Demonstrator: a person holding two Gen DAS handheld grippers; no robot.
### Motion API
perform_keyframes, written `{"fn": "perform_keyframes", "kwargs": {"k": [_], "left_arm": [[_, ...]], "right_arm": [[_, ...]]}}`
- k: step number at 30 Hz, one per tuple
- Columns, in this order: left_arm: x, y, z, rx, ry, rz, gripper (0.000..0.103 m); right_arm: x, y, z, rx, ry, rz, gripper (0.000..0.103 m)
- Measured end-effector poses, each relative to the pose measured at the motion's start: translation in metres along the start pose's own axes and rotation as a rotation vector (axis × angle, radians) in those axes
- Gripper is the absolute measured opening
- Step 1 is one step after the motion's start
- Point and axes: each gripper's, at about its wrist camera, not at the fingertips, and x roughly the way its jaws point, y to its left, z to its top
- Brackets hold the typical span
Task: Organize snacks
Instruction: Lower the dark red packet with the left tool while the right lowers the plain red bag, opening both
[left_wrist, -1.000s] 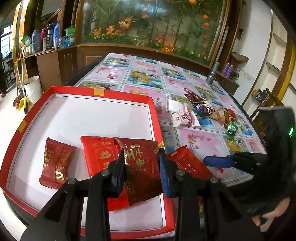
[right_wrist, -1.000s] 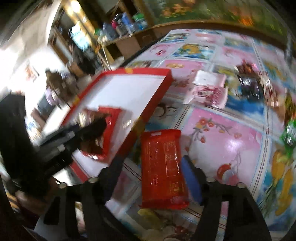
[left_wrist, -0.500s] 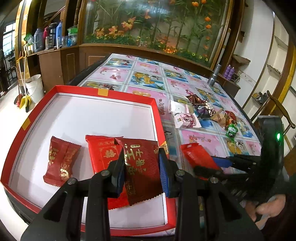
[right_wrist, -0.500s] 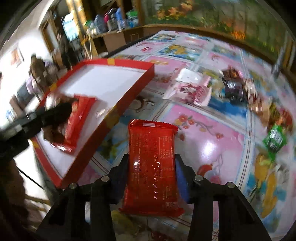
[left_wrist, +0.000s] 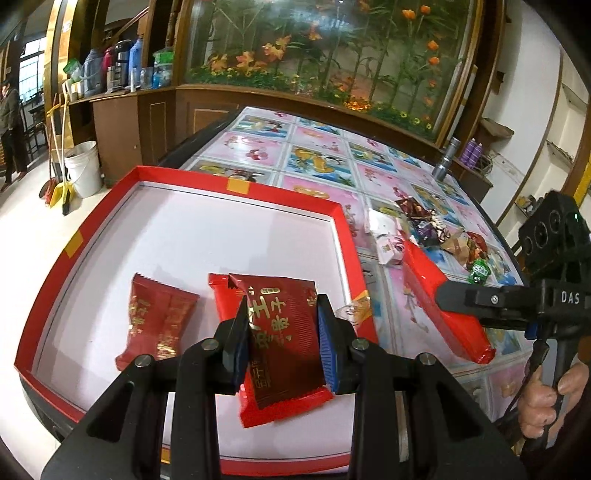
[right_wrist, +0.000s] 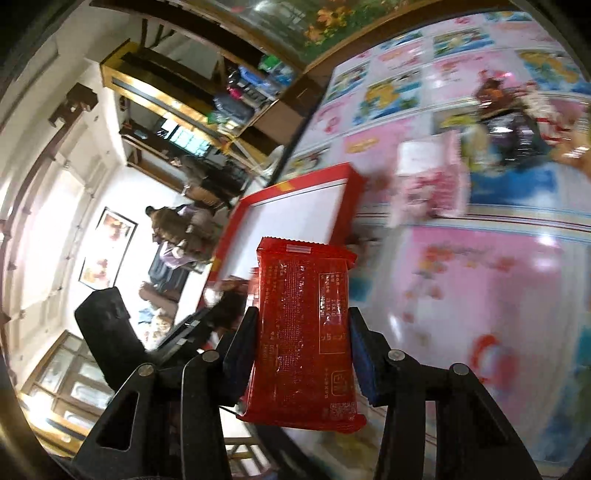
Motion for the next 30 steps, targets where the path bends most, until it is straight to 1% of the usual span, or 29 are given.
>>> {"fn": "perform_keyframes", "kwargs": {"k": [2,5,7,14,17,19,22,24,28,30], "left_arm": [[-0.001,0.003,0.001,-0.005,-0.004,0.006,0.03],[-0.003,0.008,0.002,-0.013,-0.009,0.019,0.03],[-0.004,0.012,0.002,-0.015,-0.014,0.031,0.03],[0.0,0.029,0.006,-0.042,-0.011,0.068,0.03],[0.001,0.035,0.008,-0.049,-0.011,0.092,0.03],[0.002,0.037,0.008,-0.054,-0.011,0.109,0.03],[0.001,0.04,0.009,-0.065,-0.012,0.13,0.034],[0.002,0.041,0.01,-0.079,-0.01,0.138,0.049],[-0.001,0.037,0.011,-0.07,-0.027,0.157,0.054],[-0.003,0.034,0.011,-0.058,-0.036,0.168,0.06]], "right_arm": [[0.015,0.01,0.003,-0.005,0.013,0.029,0.047],[0.036,0.023,0.01,-0.01,0.013,0.036,0.047],[0.053,0.026,0.015,0.011,0.017,0.042,0.047],[0.098,0.043,0.024,-0.009,0.049,0.016,0.047],[0.107,0.049,0.028,-0.023,0.044,-0.002,0.047],[0.108,0.053,0.03,-0.031,0.039,-0.006,0.05],[0.1,0.053,0.033,-0.024,0.015,0.028,0.05],[0.092,0.053,0.034,-0.037,-0.007,0.028,0.053],[0.07,0.042,0.039,-0.039,-0.062,0.01,0.054],[0.056,0.03,0.041,-0.027,-0.09,0.006,0.056]]}}
